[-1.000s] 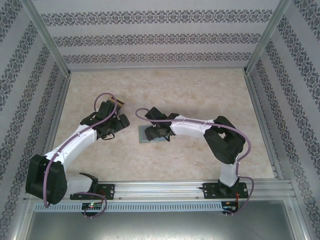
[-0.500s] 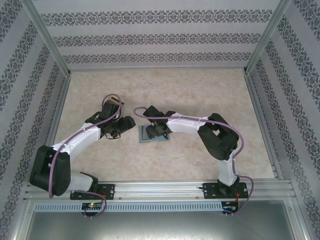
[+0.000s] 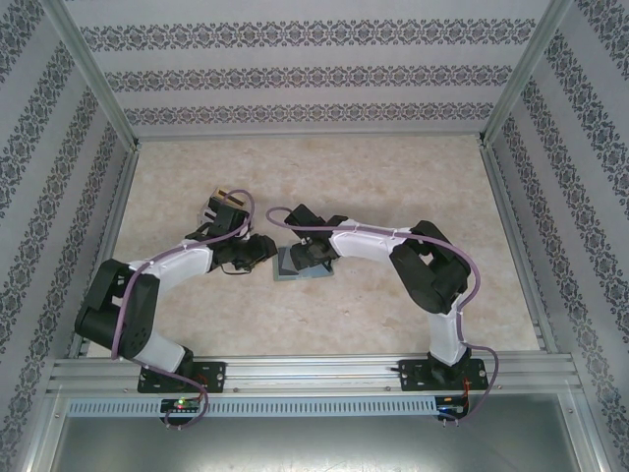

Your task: Take the credit cards out of the card holder

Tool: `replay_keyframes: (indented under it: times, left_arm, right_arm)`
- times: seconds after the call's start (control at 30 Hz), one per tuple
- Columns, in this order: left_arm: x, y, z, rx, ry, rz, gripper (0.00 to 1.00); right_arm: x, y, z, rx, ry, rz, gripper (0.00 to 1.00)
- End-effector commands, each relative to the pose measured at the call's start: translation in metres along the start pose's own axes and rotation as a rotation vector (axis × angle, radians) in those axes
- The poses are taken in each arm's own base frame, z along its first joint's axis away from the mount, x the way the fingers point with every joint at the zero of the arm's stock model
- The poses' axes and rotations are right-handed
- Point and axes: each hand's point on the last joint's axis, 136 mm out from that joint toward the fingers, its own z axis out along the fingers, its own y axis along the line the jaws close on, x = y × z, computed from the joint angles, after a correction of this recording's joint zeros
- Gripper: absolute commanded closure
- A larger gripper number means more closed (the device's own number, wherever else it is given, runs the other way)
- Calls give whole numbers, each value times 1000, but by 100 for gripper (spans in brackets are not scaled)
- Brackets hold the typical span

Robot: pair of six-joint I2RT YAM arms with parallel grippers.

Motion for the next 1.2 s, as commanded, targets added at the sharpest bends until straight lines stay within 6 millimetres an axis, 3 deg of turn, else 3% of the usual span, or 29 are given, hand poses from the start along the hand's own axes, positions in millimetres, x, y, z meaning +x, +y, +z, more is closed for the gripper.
replay_keyframes:
  times: [0.0, 0.17, 0.5, 0.73, 0.93, 1.17]
  left_arm:
    - [11, -12, 11, 78, 33, 12, 63]
    - [23, -9, 22, 73, 76, 17, 66]
    - [28, -6, 30, 56, 113, 34, 72]
    - [23, 0, 20, -17, 84, 52, 73]
    - [22, -13, 7, 27, 64, 78, 68]
    - [30, -18, 23, 73, 114, 65, 69]
  right_arm:
    - [29, -16, 17, 19, 98, 29, 45]
    - [29, -14, 16, 5, 101, 35, 46]
    - [30, -15, 16, -2, 104, 39, 46]
    - [30, -16, 17, -1, 106, 46, 47]
    - [30, -16, 18, -1, 109, 47, 47]
    - [30, -16, 18, -2, 110, 51, 47]
